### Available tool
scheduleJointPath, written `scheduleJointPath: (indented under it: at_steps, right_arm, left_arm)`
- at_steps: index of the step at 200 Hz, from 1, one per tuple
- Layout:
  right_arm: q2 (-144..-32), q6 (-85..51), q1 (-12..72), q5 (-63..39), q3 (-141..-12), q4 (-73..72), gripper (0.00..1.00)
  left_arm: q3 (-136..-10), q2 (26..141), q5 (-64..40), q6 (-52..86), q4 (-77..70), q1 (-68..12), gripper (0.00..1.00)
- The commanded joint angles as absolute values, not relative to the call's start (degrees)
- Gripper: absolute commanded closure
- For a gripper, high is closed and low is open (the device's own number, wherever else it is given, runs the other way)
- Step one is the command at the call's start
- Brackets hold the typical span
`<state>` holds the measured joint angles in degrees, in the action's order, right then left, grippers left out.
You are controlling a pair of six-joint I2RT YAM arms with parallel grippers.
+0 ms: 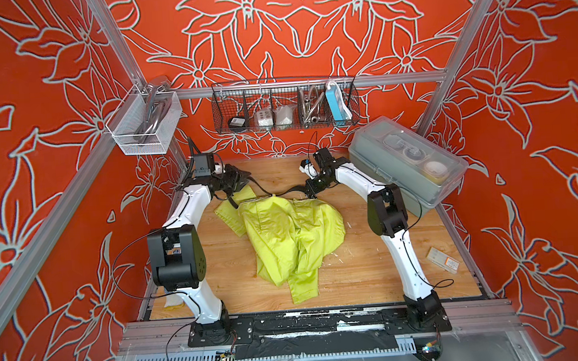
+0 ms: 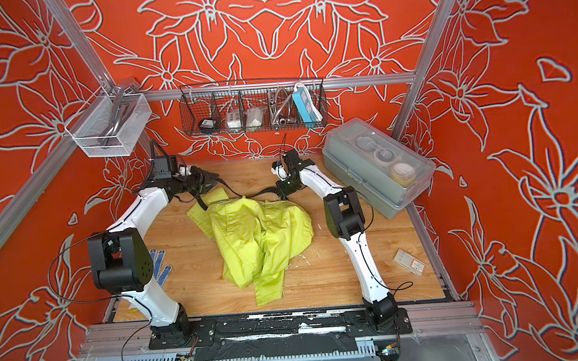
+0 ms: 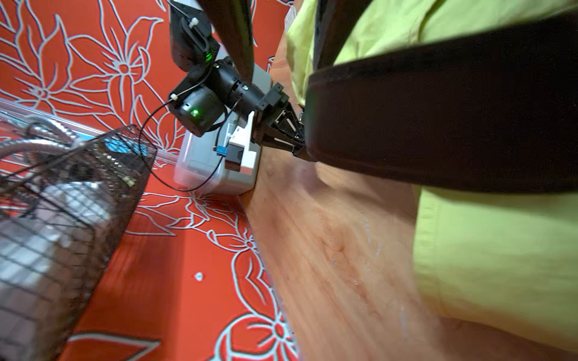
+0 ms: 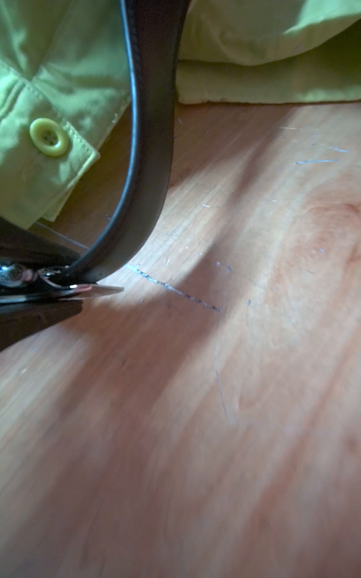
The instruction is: Remove the belt from the trousers
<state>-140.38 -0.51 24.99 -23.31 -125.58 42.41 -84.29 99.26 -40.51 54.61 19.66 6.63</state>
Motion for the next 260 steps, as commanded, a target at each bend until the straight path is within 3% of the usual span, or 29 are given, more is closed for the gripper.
scheduleJointPath:
  at_steps: [1, 17, 38, 65, 82, 145, 184, 260]
  right_arm:
    - [-132.94, -1.8, 24.43, -16.44, -126.86, 45.93, 1.0]
    - [-131.62, -1.29, 24.47, -10.35, -127.22, 48.6, 1.0]
    - [-128.45, -1.09, 24.69, -4.52, -127.51, 49.9, 1.0]
    - [-125.21, -0.37, 25.69, 1.94, -127.26, 50.96, 1.0]
    - [-124.43, 1.12, 26.33, 4.65, -126.35, 50.74, 1.0]
    - [-121.75, 2.61, 29.55, 7.24, -124.93, 50.32, 1.0]
    - [-120.24, 2.97, 30.54, 9.03, -122.82, 48.44, 1.0]
    - [-117.72, 2.38, 30.66, 5.38, -121.5, 47.57, 1.0]
  left_arm:
    - [-91.66, 95.43, -43.33, 47.92, 22.85, 6.09, 0.66]
    - [-91.4, 92.97, -42.19, 48.88, 22.82, 5.47, 0.65]
    - [-80.88, 90.08, -39.96, 56.04, 16.42, 3.96, 0.68]
    - [-60.81, 88.12, -33.99, 80.94, -16.06, -1.35, 0.71]
    - [-57.8, 90.45, -27.7, 90.52, -31.7, -6.75, 0.67]
    - [-69.36, 98.86, -18.41, 100.02, -33.55, -17.67, 0.63]
    - [-69.5, 102.12, -14.79, 107.05, -33.51, -20.2, 0.63]
    - [-71.87, 105.1, -14.4, 107.99, -28.76, -21.35, 0.62]
